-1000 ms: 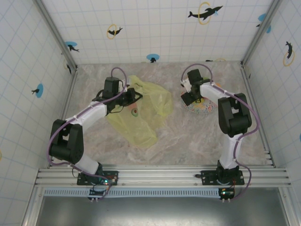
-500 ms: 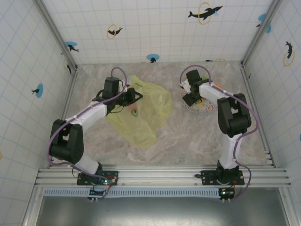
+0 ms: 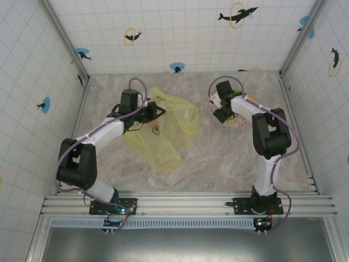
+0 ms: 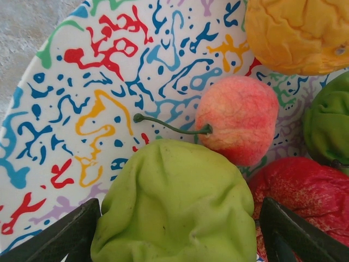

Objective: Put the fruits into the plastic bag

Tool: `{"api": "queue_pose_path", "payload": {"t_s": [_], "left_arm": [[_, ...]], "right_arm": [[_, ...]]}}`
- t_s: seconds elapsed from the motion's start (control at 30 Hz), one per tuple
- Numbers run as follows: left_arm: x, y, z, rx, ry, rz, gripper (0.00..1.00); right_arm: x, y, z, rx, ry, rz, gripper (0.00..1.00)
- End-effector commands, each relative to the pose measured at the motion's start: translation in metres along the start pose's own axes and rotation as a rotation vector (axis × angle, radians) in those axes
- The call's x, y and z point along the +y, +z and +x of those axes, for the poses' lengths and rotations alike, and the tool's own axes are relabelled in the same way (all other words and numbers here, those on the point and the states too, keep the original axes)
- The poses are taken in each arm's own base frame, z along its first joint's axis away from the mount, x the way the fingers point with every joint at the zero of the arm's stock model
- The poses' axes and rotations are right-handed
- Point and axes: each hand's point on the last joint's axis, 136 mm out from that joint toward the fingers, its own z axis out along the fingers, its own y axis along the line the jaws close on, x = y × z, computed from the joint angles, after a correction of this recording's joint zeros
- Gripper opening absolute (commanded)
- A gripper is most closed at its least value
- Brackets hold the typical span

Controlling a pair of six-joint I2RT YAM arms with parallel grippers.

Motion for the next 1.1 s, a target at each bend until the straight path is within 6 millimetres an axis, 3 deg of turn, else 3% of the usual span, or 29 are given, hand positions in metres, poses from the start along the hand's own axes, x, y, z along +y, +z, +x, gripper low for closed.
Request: {"api": "queue_pose_path", "payload": {"t_s": [0.0,0.37,0.67,0.87,1.07], "left_arm": [[-0.008,-0.007,-0.004,-0.018,0.003,0.028,0.0],[-0.008,-0.007,-0.004,-0.016,0.004,0.029,0.0],[-0.008,-0.008,-0.004,-0.018,0.002,0.029,0.0],[-0.009,-0.008,-0.004,-0.017,0.0,0.033,0.0],[-0.011,-0.008,-0.004,-0.017,-0.001,0.038,0.0]], "right_arm": [[0.005,0.011,0.01,0.047,-0.026,-0.003,0.76],[0.008,0.013,0.015,0.064,-0.033,-0.012,0.76],[0.006,0.008,0.012,0.047,-0.02,-0.014,0.64],[0.001,-0.014,0.0,-0.049,0.052,-0.01,0.6],[0.012,-0.055,-0.012,-0.229,0.171,-0.092,0.57]]}}
